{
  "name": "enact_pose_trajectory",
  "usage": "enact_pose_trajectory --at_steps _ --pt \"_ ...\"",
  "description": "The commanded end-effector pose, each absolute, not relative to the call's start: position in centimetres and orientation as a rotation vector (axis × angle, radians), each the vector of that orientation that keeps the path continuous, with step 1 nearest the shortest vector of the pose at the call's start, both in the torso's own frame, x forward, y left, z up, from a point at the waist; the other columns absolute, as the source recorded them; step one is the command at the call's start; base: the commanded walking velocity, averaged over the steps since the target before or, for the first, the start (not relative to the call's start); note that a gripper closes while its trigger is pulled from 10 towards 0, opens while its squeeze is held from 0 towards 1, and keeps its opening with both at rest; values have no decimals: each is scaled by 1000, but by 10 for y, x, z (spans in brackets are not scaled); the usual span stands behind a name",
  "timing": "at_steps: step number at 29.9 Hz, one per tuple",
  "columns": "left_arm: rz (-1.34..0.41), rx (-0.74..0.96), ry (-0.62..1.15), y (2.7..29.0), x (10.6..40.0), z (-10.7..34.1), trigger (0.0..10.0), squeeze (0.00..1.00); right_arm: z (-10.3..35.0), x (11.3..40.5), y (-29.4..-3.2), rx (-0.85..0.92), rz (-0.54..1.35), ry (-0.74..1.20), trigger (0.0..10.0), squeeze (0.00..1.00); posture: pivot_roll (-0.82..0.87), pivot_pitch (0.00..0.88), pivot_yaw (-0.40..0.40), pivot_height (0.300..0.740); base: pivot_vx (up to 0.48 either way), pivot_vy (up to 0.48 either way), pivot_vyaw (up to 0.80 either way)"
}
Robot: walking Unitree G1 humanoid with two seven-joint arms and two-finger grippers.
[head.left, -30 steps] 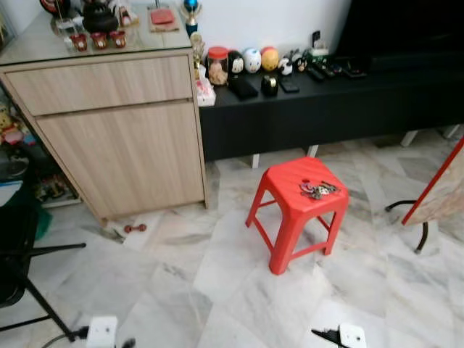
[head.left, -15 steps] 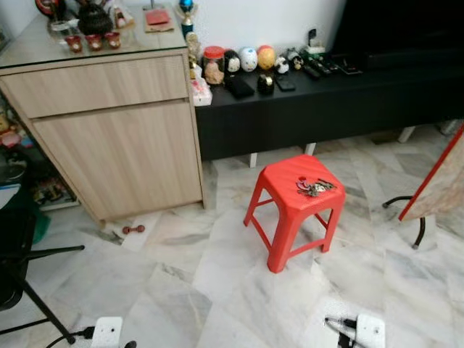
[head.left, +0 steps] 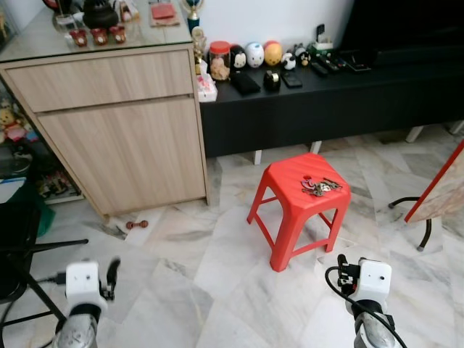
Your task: Hang keys on a hook
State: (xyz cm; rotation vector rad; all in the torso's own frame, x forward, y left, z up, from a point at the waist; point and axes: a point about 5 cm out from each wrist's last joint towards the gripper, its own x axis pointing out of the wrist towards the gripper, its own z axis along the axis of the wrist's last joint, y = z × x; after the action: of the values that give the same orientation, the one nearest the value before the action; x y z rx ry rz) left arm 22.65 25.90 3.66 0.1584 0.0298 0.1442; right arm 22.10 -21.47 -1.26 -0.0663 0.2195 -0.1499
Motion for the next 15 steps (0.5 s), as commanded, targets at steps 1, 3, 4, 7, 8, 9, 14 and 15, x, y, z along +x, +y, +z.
enact_pose_trajectory --at_steps 1,3,4,7,8,9,14,15 --pt "76 139 38 243 219 35 10000 0 -12 214 -209 -72 -107 213 10000 0 1 0 -13 740 0 0 0" --pt "61 133 34 238 215 37 10000 0 -12 210 -208 -64 -107 213 10000 0 -7 0 -13 740 0 0 0" --pt "59 126 25 235 211 39 10000 0 -11 207 -208 -62 -110 209 10000 0 -9 0 -17 740 0 0 0" --pt "24 122 33 229 200 42 10000 0 -9 205 -208 -47 -103 212 10000 0 -13 0 -17 740 0 0 0" --pt "24 122 33 229 200 42 10000 0 -9 205 -208 -47 -103 212 10000 0 -13 0 -17 740 0 0 0" --pt "-2 122 63 225 193 42 10000 0 -9 207 -207 -44 -69 226 10000 0 -12 0 -17 740 0 0 0" --pt "104 77 153 239 194 26 10000 0 -27 212 -211 12 -84 364 10000 0 -1 0 -22 740 0 0 0" --pt "163 33 182 246 195 19 10000 0 -32 212 -213 26 -107 403 10000 0 0 0 -23 740 0 0 0"
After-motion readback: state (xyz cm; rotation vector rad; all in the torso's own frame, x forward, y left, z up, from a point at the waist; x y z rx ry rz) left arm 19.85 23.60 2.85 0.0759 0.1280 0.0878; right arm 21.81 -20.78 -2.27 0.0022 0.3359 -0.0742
